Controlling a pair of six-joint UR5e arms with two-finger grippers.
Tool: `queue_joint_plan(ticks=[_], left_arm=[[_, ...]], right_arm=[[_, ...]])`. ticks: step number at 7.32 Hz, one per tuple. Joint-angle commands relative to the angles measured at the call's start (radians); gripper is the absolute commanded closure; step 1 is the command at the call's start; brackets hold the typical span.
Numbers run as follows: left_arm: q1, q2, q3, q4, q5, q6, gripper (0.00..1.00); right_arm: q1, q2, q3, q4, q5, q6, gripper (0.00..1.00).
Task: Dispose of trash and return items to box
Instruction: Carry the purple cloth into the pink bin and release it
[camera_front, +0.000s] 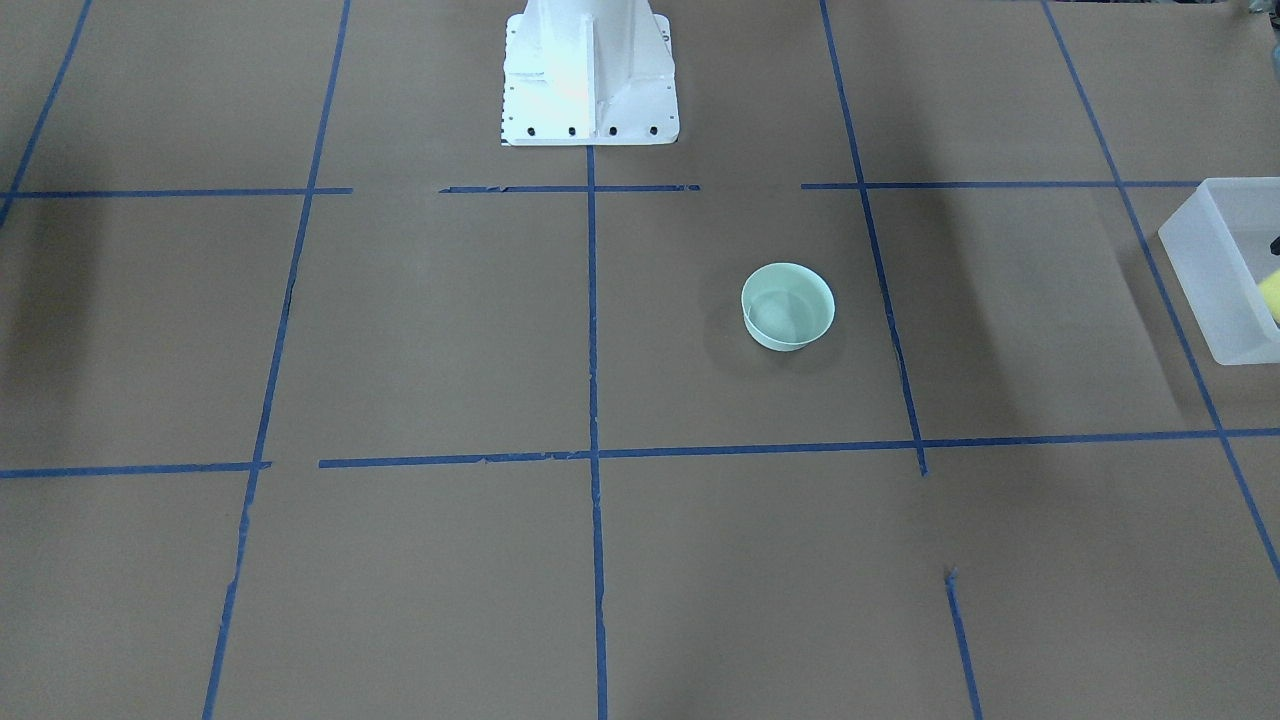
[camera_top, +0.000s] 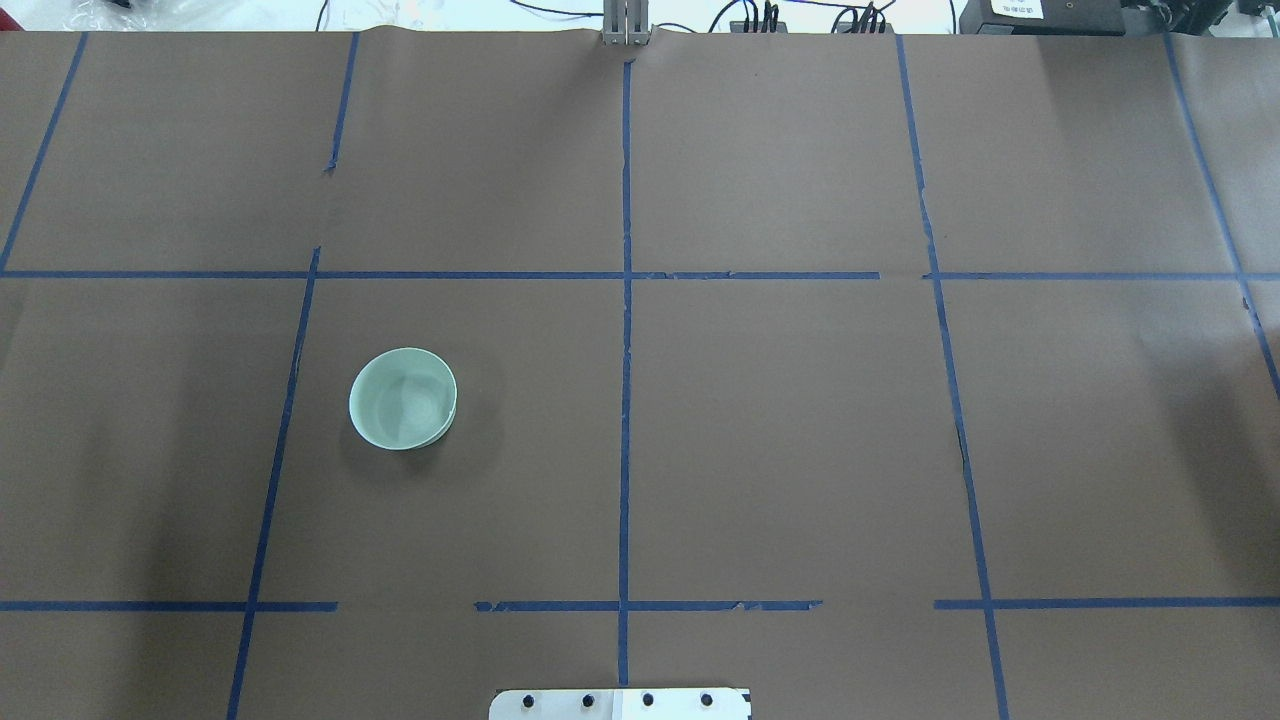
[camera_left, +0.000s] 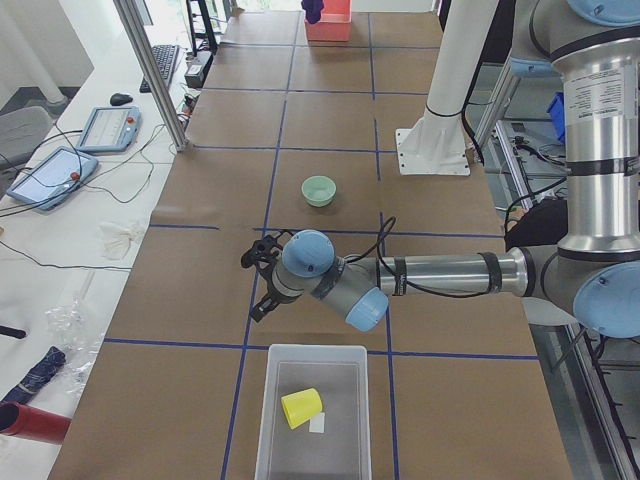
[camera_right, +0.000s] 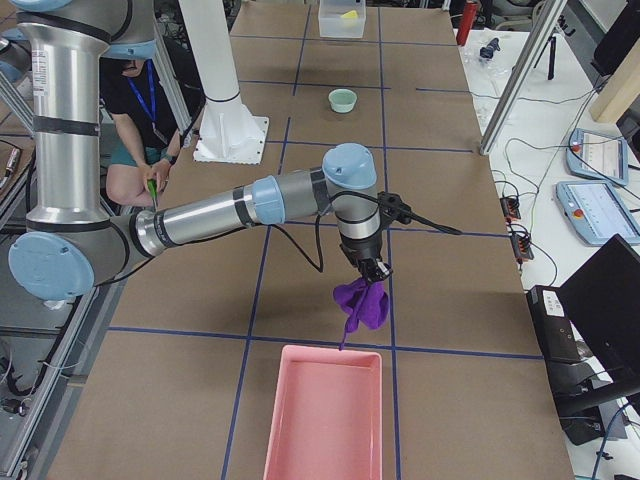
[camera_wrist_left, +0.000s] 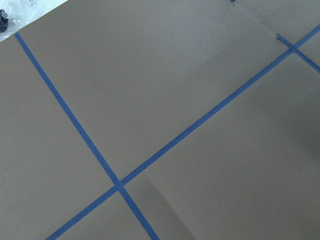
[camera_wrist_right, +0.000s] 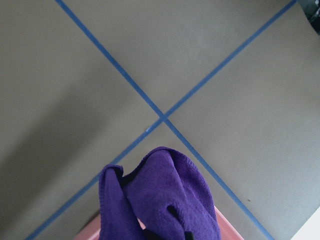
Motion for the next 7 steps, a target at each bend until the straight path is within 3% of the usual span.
queue_joint_plan(ticks=[1,2,3,5,7], left_arm=[[0.001,-0.001,-0.002,0.000,0.001,-0.002,0.00],[0.001,-0.001,-0.004,-0.001,0.001,-0.029,0.00],[0.001,-0.002,-0.013,-0.002,0.007,-0.055,0.00],[0.004,-0.013,-0.025,0.000,0.011,-0.150,0.00],[0.058,-0.025,-0.101,0.005,0.063,-0.353,0.00]], right_arm=[[0.051,-0.021,-0.194,0.066,-0.003,-0.140,1.00],[0.050,-0.061,-0.280,0.163,-0.003,-0.125,0.96],[0.049,-0.072,-0.331,0.245,0.017,-0.064,0.05],[0.043,-0.077,-0.307,0.278,0.142,0.227,0.00],[-0.056,-0.077,-0.195,0.363,0.174,0.645,0.00]])
